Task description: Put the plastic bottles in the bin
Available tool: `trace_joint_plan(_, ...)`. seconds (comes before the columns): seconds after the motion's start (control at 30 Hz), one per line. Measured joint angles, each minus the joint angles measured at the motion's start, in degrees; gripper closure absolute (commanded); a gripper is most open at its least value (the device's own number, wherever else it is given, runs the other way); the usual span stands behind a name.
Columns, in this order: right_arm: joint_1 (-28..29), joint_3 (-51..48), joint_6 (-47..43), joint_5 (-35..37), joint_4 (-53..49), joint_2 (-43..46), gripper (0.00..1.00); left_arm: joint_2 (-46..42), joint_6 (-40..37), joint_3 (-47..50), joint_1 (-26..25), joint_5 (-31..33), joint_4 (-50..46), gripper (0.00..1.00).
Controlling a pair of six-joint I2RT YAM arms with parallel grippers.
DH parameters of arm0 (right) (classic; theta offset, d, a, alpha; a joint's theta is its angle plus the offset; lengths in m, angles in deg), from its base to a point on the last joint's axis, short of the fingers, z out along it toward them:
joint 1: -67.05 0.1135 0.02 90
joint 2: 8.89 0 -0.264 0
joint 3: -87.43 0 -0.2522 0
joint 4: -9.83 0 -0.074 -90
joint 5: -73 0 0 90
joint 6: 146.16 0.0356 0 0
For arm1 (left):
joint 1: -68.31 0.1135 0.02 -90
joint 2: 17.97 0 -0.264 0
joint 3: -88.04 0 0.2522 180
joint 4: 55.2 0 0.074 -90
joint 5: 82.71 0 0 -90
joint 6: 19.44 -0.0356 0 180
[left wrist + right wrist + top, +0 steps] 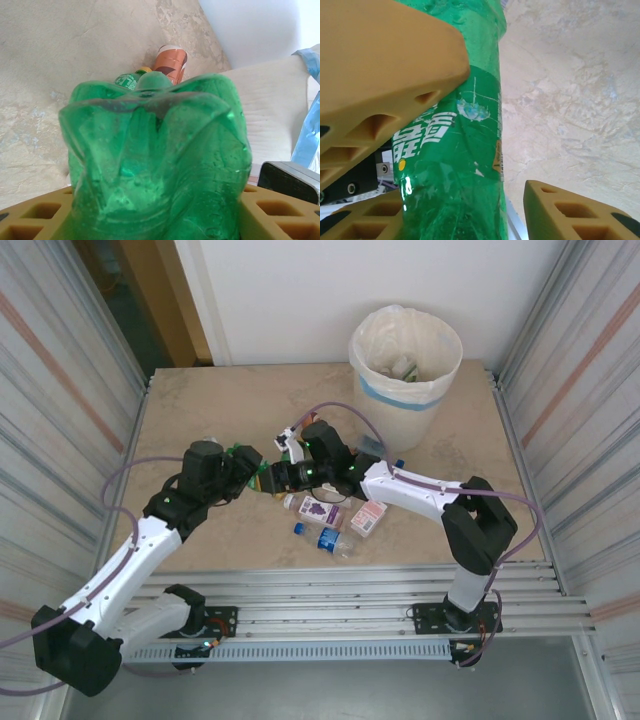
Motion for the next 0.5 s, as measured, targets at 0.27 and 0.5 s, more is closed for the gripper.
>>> trace_joint_plan(0.27, 0.0, 0.0, 0.2, -0.7, 1.2, 0.0, 0.75, -0.1, 0.2, 0.1, 0.2, -0.2, 0.4, 0.33)
trace_joint_plan(0.5, -0.3, 0.0, 0.3, -0.5, 1.2, 0.0, 0.77, -1.0, -1.0, 0.1, 0.3, -1.1, 2.0, 0.01)
